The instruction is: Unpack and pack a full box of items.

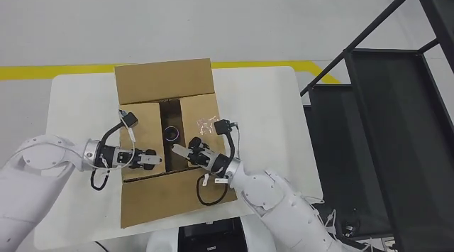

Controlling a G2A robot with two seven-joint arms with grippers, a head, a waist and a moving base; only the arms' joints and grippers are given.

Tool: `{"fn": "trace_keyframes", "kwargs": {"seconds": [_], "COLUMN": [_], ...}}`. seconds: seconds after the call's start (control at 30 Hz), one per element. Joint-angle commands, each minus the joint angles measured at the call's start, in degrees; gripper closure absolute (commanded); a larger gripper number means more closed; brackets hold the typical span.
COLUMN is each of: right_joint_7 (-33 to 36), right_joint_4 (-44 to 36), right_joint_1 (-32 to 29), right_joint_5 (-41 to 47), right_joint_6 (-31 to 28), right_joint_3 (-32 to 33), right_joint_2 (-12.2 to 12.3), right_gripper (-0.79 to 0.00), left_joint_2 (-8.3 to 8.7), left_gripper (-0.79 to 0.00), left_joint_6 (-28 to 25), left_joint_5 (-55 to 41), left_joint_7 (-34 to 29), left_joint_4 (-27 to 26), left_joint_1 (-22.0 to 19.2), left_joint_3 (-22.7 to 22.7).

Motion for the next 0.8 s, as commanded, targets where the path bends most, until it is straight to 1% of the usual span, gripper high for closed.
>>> {"fn": "trace_keyframes", "kwargs": {"seconds": [0.0,0.23,0.57,0.67,0.77], "right_joint_7": [0.01,-0.46,-0.87,-0.78,0.07], "right_joint_4": [0.13,0.88,-0.47,-1.99,-4.27], "right_joint_1": [0.11,0.55,0.34,-0.23,-1.6], "right_joint_5": [-0.07,-0.74,-0.92,0.21,0.72], "right_joint_6": [0.43,1.99,2.23,1.55,0.42], "right_joint_3": [-0.16,-0.92,-1.02,-0.38,0.03], "right_joint_2": [0.01,0.0,0.2,0.37,0.7], "right_gripper": [-0.785,-0.785,-0.785,-0.785,-0.785], "left_joint_2": [-0.12,-0.37,-0.4,-0.33,-0.04], "left_gripper": [-0.785,-0.785,-0.785,-0.785,-0.785], "left_joint_6": [-0.22,0.38,1.68,0.64,-0.04], "left_joint_5": [-0.05,1.16,2.87,-0.24,-4.1], "left_joint_7": [-0.19,-0.51,-0.47,0.17,0.61], "left_joint_4": [0.54,1.45,0.53,0.48,-0.95], "left_joint_1": [-0.13,-0.32,-0.42,-0.12,0.45], "left_joint_3": [0.08,0.29,-0.51,-2.08,-4.81]}}
